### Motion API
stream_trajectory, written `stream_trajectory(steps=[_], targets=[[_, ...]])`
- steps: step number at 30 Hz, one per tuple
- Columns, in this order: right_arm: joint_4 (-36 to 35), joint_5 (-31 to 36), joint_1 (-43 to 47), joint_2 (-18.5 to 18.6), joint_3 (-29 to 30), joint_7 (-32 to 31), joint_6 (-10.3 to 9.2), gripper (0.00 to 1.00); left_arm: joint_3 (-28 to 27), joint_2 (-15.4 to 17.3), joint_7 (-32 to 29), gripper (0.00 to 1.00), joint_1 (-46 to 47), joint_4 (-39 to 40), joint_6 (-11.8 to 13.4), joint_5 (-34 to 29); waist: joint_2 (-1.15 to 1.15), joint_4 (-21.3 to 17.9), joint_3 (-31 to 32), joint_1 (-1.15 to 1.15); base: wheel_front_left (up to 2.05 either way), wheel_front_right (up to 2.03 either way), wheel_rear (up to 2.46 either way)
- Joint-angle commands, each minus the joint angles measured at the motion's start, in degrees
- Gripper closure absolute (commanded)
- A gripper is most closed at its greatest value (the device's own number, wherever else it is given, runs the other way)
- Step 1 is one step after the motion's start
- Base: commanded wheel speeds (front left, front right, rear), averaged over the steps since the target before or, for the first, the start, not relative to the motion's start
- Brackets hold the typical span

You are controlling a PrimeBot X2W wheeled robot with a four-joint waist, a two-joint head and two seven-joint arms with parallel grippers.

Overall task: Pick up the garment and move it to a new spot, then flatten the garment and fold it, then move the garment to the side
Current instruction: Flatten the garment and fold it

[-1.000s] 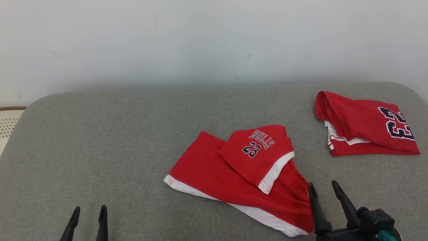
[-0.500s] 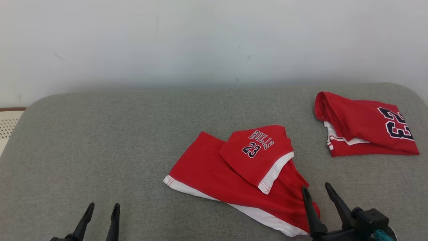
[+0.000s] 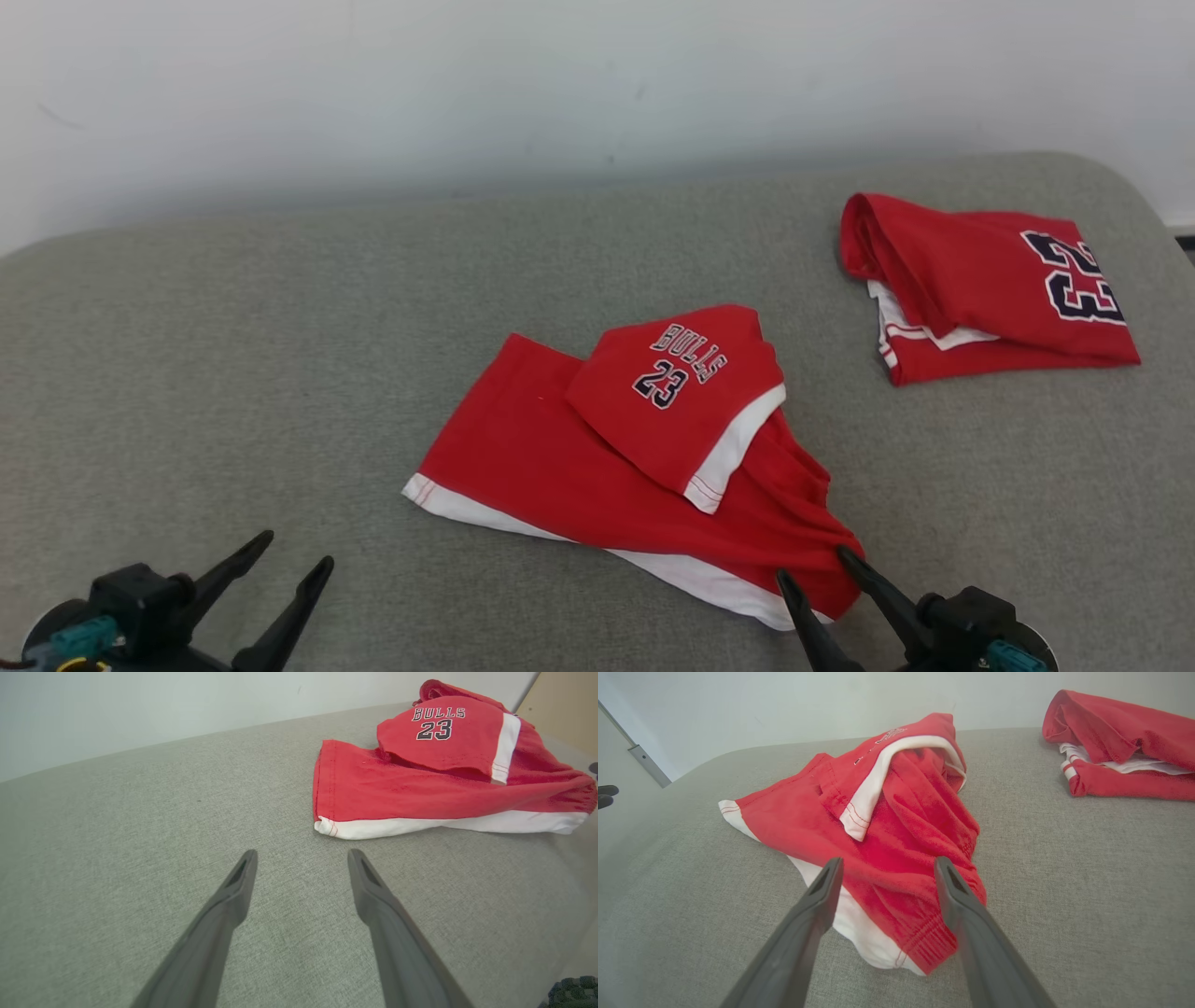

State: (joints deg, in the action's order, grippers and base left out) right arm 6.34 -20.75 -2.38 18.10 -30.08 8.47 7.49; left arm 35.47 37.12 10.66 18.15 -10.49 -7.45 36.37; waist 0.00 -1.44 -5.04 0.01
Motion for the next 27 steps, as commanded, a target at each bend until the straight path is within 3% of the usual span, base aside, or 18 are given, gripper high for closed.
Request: stream_trajectory(steps=[1,10,16,19,27], targets=[[0.03,-0.57,-0.70,0.61,-0.41,-0.26,0.00,0.00,2.23,1.74,0.60,0.00,1.69,-0.35,0.03,2.01,0.00,-2.69,-3.19,-0.01,0.00,0.00,0.00],[0.98,-1.11,-3.59,0.11,-3.24,-0.62,0.00,0.00,11.63,10.77,2.80,0.00,8.28,-0.41,0.02,11.82,0.00,-6.38,-8.85,-0.01,0.00,0.00,0.00],[1.96,-1.03,-3.73,-0.63,-3.33,0.83,0.00,0.00,14.68,15.68,4.30,0.00,8.12,1.56,0.02,13.41,0.00,-9.17,-11.69,-0.01,0.00,0.00,0.00],[1.92,-1.15,-3.04,-0.32,-3.20,1.24,0.00,0.00,14.39,16.09,4.53,0.00,7.77,2.59,0.02,11.97,0.00,-9.69,-12.45,-0.01,0.00,0.00,0.00],[-0.37,-3.73,-2.59,1.69,-5.67,-0.25,0.01,0.00,11.24,13.16,4.61,0.00,6.44,4.98,0.01,7.80,0.00,-9.87,-13.18,-0.01,0.00,0.00,0.00]])
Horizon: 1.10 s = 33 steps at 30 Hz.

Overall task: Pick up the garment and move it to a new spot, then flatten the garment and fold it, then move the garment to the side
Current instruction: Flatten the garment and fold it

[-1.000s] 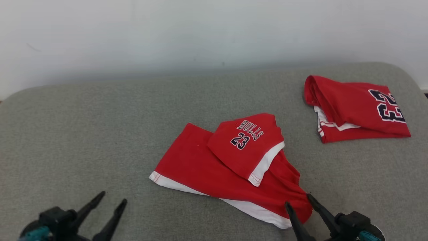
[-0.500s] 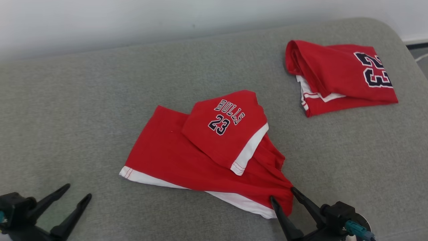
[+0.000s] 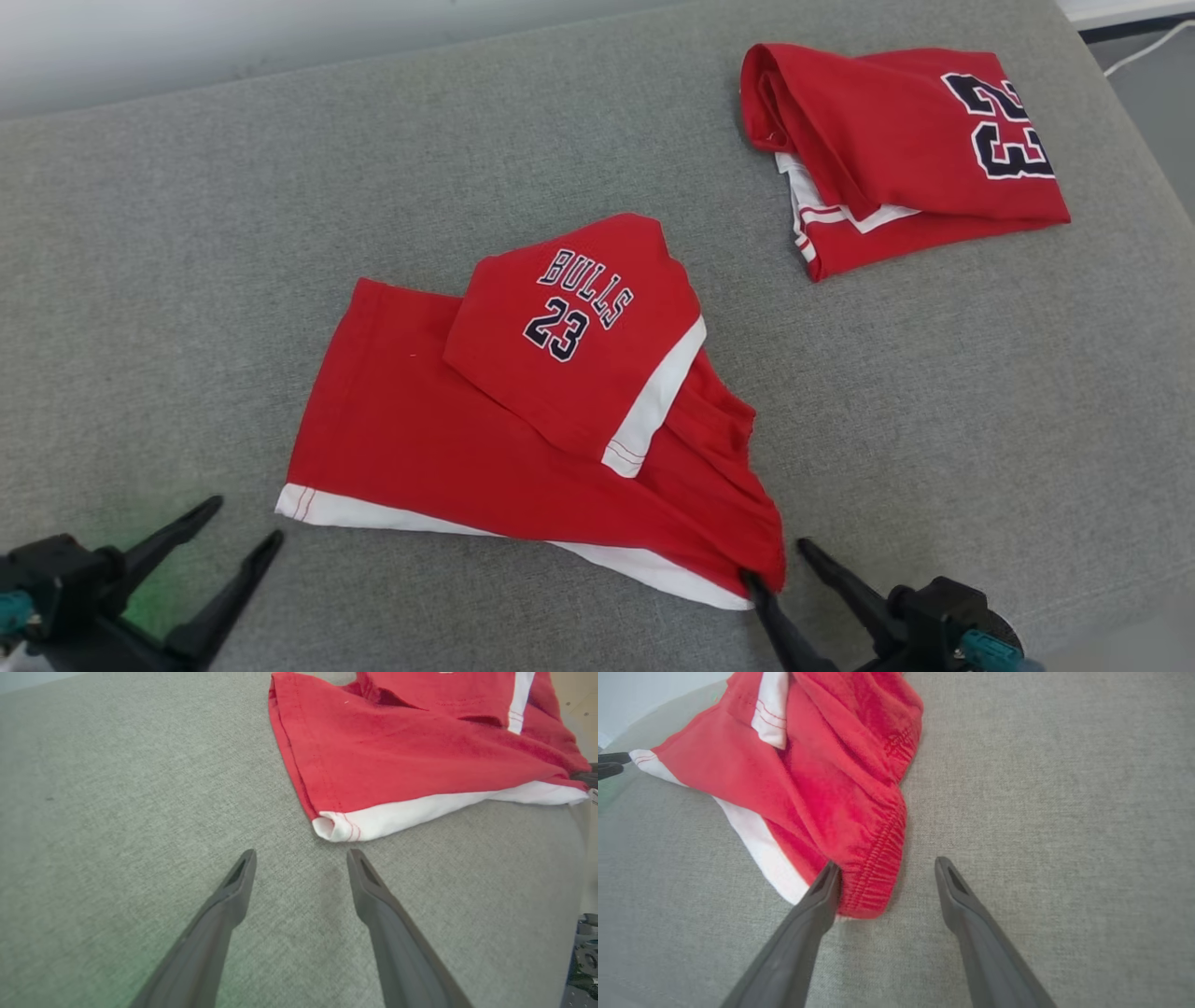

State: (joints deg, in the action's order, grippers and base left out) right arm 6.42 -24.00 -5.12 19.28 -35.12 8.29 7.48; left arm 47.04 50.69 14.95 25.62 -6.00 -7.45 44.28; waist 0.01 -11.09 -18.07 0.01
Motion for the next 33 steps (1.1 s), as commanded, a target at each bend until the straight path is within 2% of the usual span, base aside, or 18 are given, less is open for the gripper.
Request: stream_trajectory(steps=[1,8,15,26,33], targets=[[-1.11,-1.21,0.08,0.86,-1.07,0.43,0.02,0.00,-0.59,-0.29,0.32,0.00,-1.26,0.74,0.02,-0.99,-0.01,-0.28,-0.17,-0.01,0.00,0.00,0.00],[-4.53,-7.89,0.79,4.09,-4.76,0.83,0.02,0.00,-5.54,-0.57,0.30,0.00,-4.34,5.36,0.02,-5.25,-0.01,-0.57,0.49,-0.01,0.00,0.00,0.00],[-5.88,-10.54,-0.11,6.77,-6.97,-1.34,0.02,0.00,-5.78,-0.98,0.30,0.00,-5.34,6.81,0.02,-8.53,-0.01,-0.90,0.45,-0.01,0.00,0.00,0.00],[-3.56,-10.79,-2.71,5.39,-11.12,-1.45,0.02,0.00,-2.76,-2.77,0.31,0.00,-2.50,2.41,0.02,-8.19,-0.01,-1.16,0.52,-0.01,0.00,0.00,0.00],[-1.34,-10.28,-4.39,4.66,-12.30,-0.54,0.02,0.00,-3.27,-6.63,0.31,0.00,-0.36,-0.87,0.02,-10.26,-0.01,-0.98,1.02,-0.01,0.00,0.00,0.00]])
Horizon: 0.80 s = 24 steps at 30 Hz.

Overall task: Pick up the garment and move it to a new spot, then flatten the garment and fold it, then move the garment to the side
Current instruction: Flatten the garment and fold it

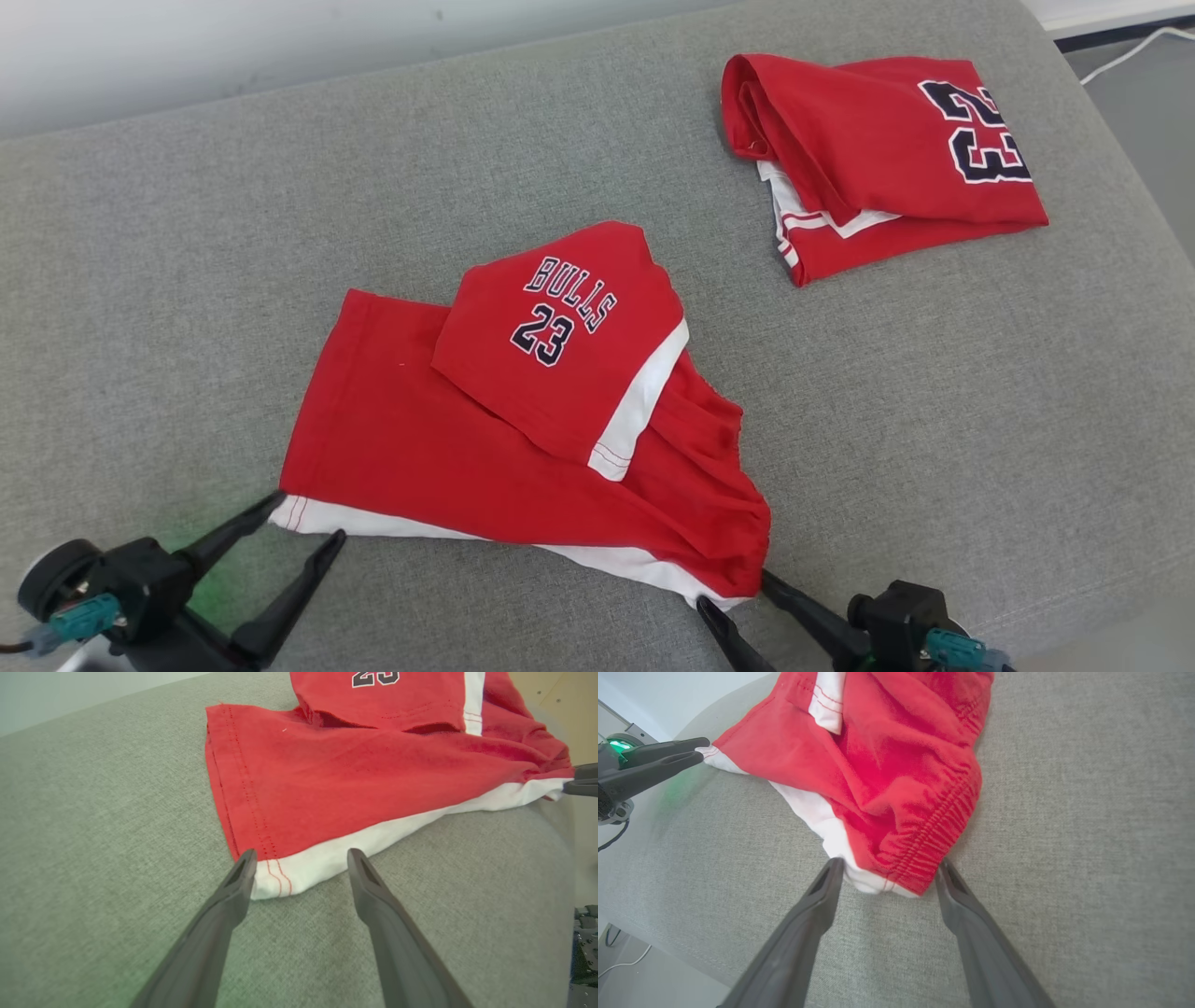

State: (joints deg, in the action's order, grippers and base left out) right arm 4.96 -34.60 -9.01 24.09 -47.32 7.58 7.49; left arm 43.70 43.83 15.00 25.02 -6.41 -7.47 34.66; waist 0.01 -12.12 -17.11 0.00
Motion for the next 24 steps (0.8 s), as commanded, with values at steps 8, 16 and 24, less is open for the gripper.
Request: stream_trajectory(steps=[8,16,24], targets=[[1.05,0.98,-1.79,-0.83,-0.61,0.95,0.00,1.00,1.34,-2.81,0.24,1.00,1.60,-5.85,0.02,0.30,-0.01,0.34,0.63,0.00,0.00,0.00,0.00],[0.84,1.37,-1.05,-0.42,0.30,1.83,0.00,1.00,-0.43,-4.48,0.25,1.00,0.36,-6.54,0.03,-1.12,-0.01,1.73,1.44,0.00,0.00,0.00,0.00],[0.29,-0.24,-0.09,0.39,0.82,0.19,0.00,0.00,-2.48,-5.47,0.25,0.00,-1.10,-5.79,0.03,-2.14,-0.01,2.35,1.89,0.00,0.00,0.00,0.00]])
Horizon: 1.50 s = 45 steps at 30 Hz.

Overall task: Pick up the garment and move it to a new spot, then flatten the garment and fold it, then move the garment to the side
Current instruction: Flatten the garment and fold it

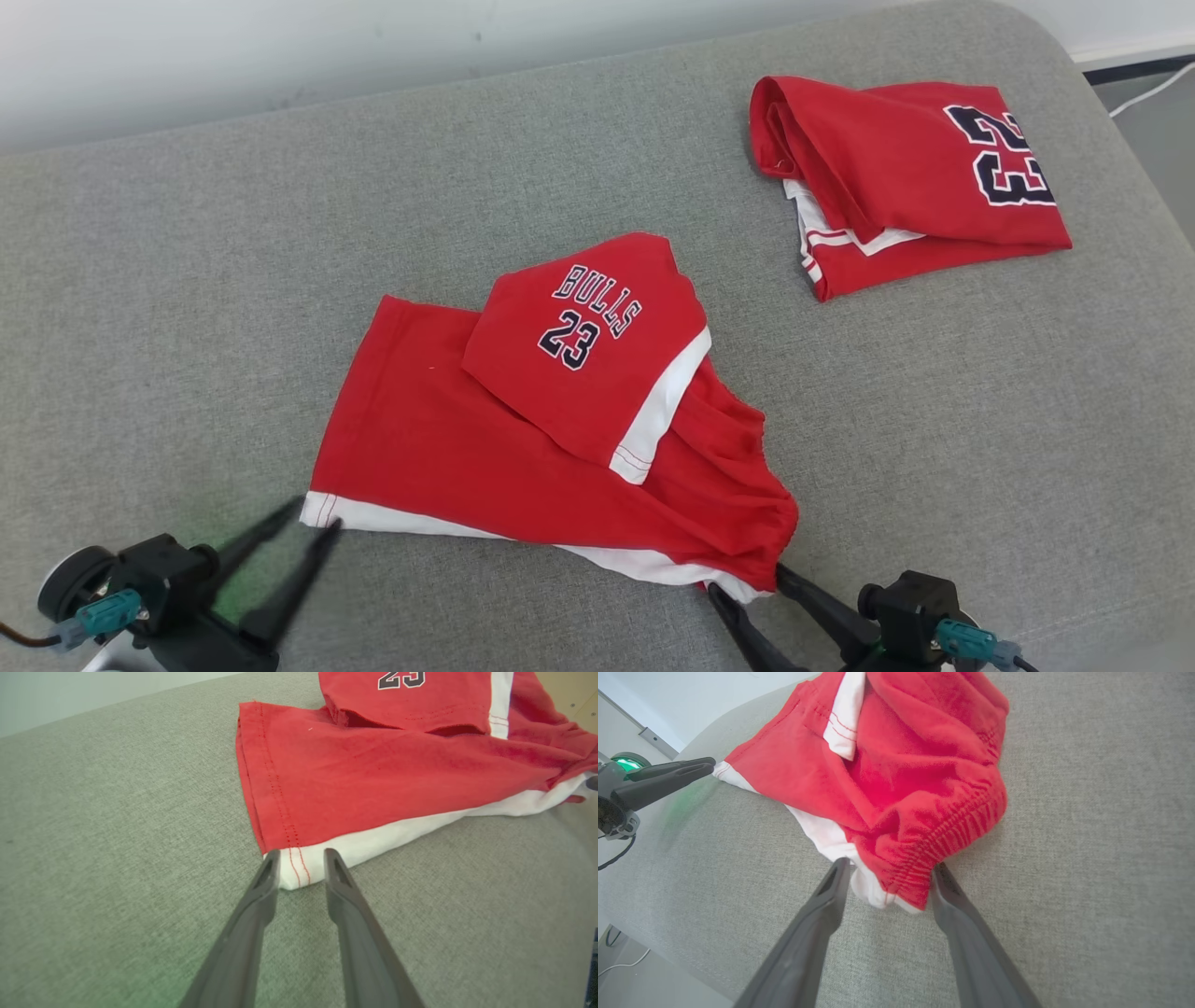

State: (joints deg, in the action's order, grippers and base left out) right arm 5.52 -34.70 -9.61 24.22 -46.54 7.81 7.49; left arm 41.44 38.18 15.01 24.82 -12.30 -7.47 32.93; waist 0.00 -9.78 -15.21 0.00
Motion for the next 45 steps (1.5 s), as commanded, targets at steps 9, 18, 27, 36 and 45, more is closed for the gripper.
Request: stream_trajectory(steps=[9,18,27,36,45], targets=[[-1.76,0.29,0.65,1.43,0.12,-0.52,0.00,0.00,-0.99,0.78,0.24,0.00,-1.41,-0.22,0.02,-0.60,0.00,-0.17,-0.03,0.00,0.00,0.00,0.00],[-2.07,0.55,0.23,1.06,-0.21,-0.93,0.00,0.00,1.04,-0.11,0.24,0.00,0.45,-3.06,0.02,2.34,0.00,-0.63,-0.29,0.00,0.00,0.00,0.00],[-1.52,1.63,-0.27,0.90,-0.34,0.77,0.01,1.00,0.94,-0.41,0.17,1.00,0.36,-1.76,0.02,1.38,0.00,-0.47,0.50,0.00,0.00,0.00,0.00],[-3.91,-0.49,-0.29,2.77,0.19,1.01,0.00,1.00,-5.65,-0.82,0.17,1.00,-3.51,2.80,0.02,0.90,0.00,1.83,3.78,0.00,0.00,0.00,0.00],[-8.46,-2.45,-1.28,5.36,1.19,-1.79,0.00,1.00,-12.72,-0.77,0.17,1.00,-6.88,6.86,0.02,-1.71,0.00,4.95,5.30,0.00,0.00,0.00,0.00]])
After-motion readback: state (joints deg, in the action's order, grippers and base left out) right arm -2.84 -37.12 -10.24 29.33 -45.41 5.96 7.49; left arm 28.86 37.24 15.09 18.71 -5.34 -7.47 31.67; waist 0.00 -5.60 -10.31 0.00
